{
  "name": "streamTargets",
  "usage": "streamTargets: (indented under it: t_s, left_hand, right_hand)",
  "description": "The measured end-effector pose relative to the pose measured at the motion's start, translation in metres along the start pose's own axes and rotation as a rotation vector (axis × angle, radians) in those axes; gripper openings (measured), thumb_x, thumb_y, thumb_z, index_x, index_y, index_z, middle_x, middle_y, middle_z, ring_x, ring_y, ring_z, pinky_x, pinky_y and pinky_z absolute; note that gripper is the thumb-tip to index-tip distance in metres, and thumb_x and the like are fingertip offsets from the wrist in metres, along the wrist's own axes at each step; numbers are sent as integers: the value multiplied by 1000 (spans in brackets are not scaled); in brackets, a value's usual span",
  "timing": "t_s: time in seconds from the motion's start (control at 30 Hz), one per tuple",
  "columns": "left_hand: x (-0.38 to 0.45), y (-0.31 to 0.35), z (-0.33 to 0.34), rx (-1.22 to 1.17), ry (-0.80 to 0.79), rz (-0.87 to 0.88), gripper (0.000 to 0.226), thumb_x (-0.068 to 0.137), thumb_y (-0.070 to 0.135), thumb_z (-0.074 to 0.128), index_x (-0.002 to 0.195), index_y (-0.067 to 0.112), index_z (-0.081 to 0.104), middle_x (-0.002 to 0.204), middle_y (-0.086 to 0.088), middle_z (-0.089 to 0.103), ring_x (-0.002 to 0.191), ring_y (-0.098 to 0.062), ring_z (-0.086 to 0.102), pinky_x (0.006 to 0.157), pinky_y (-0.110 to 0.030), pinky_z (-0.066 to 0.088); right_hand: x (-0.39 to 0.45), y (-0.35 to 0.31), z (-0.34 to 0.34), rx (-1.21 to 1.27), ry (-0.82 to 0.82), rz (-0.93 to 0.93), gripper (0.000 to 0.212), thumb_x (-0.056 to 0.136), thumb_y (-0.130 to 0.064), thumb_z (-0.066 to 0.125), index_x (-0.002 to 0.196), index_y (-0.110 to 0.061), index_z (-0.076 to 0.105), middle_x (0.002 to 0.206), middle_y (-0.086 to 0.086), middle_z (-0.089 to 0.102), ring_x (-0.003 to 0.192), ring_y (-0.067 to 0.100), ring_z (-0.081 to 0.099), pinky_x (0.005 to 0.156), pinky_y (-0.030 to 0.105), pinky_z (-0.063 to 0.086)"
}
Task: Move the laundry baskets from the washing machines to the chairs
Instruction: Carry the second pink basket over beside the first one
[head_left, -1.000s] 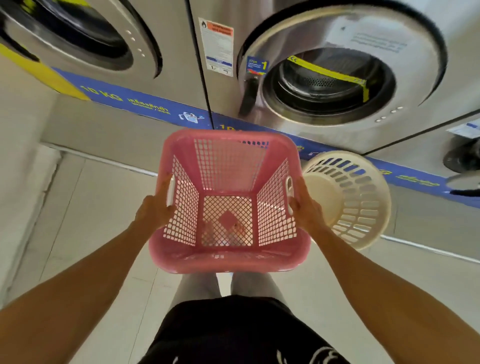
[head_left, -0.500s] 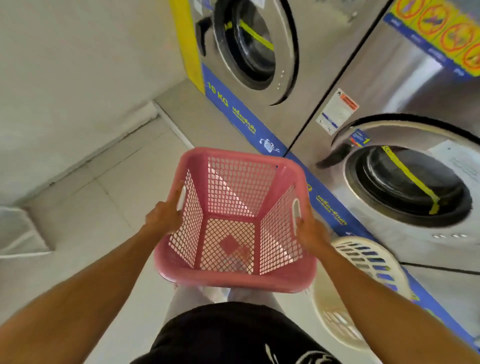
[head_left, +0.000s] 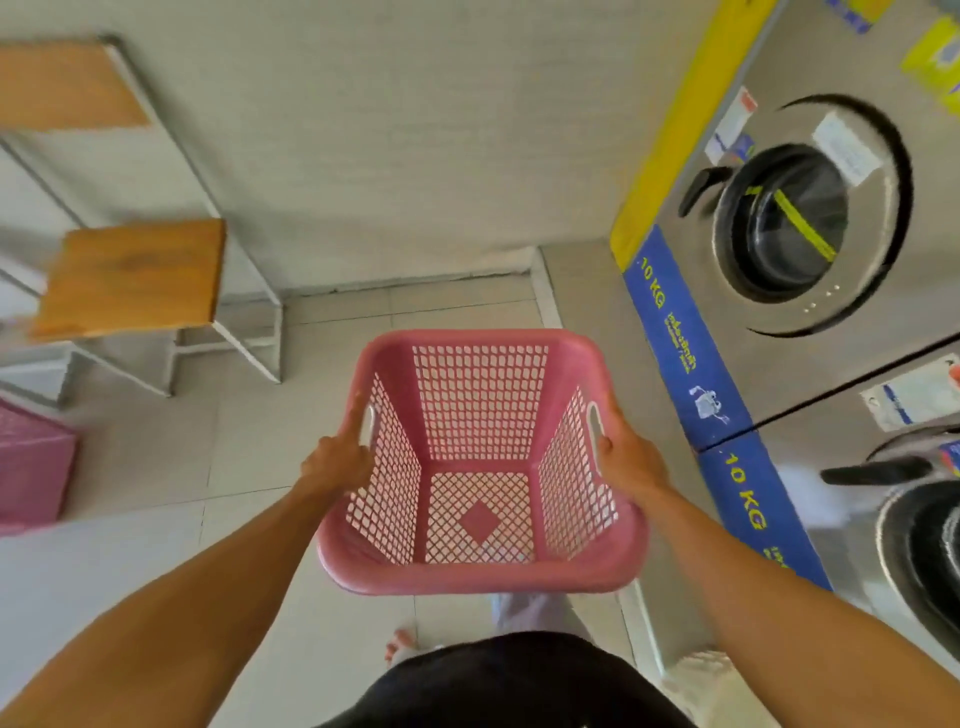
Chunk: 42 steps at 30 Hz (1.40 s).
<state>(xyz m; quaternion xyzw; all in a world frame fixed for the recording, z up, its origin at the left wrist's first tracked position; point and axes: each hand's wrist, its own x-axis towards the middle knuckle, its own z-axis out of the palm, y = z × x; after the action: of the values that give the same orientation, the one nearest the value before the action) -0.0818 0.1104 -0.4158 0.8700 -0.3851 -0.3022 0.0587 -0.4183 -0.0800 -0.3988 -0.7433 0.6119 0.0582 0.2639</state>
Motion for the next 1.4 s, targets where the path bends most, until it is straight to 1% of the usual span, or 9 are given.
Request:
streamTargets:
  t_s: [0.07,0.13,0.23,0.33,0.43,0.6,0.83,1.0,1.4]
  left_hand:
    - [-16,-39,-8,-44,40,-50,85,98,42,43,142,55,-28,104,-21,69,66,-24,69,59,-37,60]
    - [-34,-76,-14,-79,80,-101,88,96,42,45,139,59,-29,99,-20,69,64,-26,69,61,-41,61]
    - [-63,-127,-28,-94,118,-182,89,94,42,46,139,59,-29,104,-20,69,69,-27,69,65,-39,60]
    - [-94,-167,-45,-95,144,-270,86,94,40,45,144,55,-24,116,-22,67,85,-34,70,74,-42,58]
    - [-117,-205,-56,-136,183,-357,90,91,31,45,142,60,-23,113,-22,67,90,-37,67,82,-45,55]
    - [-129,-270,-66,-229,288,-425,100,84,22,46,134,69,-26,104,-25,68,72,-35,67,70,-46,59]
    - [-129,-321,-75,-340,302,-513,100,85,18,48,140,63,-23,122,-25,64,72,-29,65,61,-38,58]
    - [-115,-368,-97,-356,244,-537,105,85,17,53,143,58,-24,141,-21,53,90,-34,69,76,-40,59]
    - [-72,-431,-161,-452,374,-593,98,90,22,54,139,68,-18,128,-21,63,72,-26,70,59,-39,62]
  right_hand:
    - [-13,-38,6,-61,-15,-60,70,105,-29,39,160,-49,0,114,23,70,102,40,68,83,40,50]
    - [-29,-73,13,-78,-28,-131,69,107,-26,38,161,-48,0,109,23,71,87,33,69,65,32,46]
    - [-50,-119,34,-97,-22,-243,70,109,-26,35,160,-48,-7,86,16,69,51,16,54,42,24,34]
    - [-67,-159,59,-99,-38,-313,68,110,-29,33,159,-48,-11,64,6,53,43,13,49,35,21,33]
    - [-77,-198,82,-110,-69,-384,66,110,-34,32,158,-47,-10,66,6,55,42,14,54,36,21,43]
    - [-83,-262,115,-87,-32,-511,66,110,-25,35,152,-50,-9,70,10,60,47,24,65,37,32,55]
    - [-52,-354,158,-159,0,-632,66,109,-30,35,155,-55,-5,81,10,56,54,19,61,39,28,48]
    - [-26,-423,187,-173,-66,-697,79,107,-25,42,151,-61,-13,75,11,57,46,20,61,33,26,48]
    - [3,-533,218,-229,-194,-730,89,105,-21,48,143,-66,-18,87,14,59,55,23,66,45,36,59]
